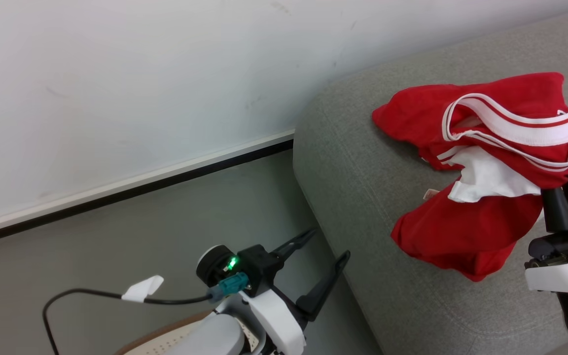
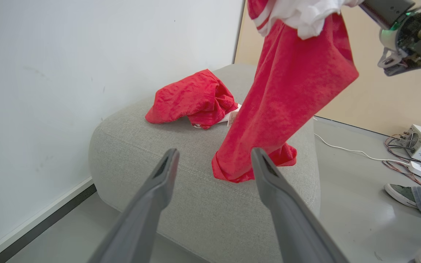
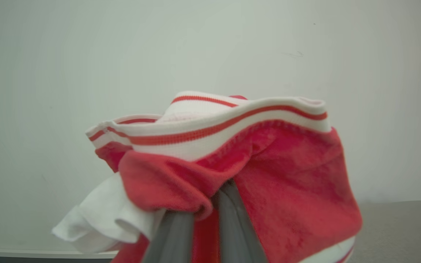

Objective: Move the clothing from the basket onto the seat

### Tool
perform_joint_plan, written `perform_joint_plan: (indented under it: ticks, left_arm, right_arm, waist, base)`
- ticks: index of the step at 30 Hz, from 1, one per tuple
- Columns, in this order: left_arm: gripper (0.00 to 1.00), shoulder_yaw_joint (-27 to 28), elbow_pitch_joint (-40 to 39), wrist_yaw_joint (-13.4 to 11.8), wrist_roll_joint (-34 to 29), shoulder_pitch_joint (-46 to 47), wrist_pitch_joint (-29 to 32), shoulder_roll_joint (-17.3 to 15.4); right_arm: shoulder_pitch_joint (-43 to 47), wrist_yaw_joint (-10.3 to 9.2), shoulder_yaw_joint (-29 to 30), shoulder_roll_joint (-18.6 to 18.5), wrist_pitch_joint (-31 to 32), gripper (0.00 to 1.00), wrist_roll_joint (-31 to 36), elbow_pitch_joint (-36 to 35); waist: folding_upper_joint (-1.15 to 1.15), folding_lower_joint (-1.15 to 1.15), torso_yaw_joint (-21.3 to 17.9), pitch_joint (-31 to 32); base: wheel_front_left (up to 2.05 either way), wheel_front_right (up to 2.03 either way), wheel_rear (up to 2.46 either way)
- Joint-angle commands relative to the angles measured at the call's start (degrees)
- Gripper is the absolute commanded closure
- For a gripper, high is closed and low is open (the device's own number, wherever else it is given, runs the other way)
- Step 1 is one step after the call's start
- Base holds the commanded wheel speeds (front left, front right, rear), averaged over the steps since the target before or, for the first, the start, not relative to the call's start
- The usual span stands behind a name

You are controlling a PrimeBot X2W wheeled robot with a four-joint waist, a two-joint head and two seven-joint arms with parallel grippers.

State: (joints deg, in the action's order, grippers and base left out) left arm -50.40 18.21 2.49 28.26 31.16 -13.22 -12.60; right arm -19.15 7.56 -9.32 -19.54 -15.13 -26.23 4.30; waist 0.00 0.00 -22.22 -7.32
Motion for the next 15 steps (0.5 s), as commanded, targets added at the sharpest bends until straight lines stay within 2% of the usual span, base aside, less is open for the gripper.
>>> perform_joint_plan:
  ticks: [1, 9, 15]
  left_arm:
    - [0.00, -0.1, 0.2, 0.2, -0.7, 0.4, -0.5, -0.1]
    - [0.00, -0.3, 0.0, 0.3, -0.1, 1.2, -0.1, -0.3]
    - [0.00, -0.5, -1.0, 0.1, -1.1, 2.7, 0.6, -0.8]
  right_arm:
    - [0.5, -0.12, 0.3, 0.2, 0.0, 1.00, -0.1, -0.4]
    - [-3.4, -0.12, 2.4, -0.7, 0.0, 1.00, -1.9, 0.4]
    - [-8.3, -0.12, 5.1, -3.7, 0.0, 1.00, -4.9, 4.4]
  waist:
    - [0.00, 0.00, 0.0, -0.1]
    - [0.00, 0.00, 0.9, -2.7]
    - [0.00, 0.00, 3.1, -6.3]
  base:
    - [0.00, 0.00, 0.00]
    - [0.00, 0.00, 0.00]
    - [0.00, 0.00, 0.00]
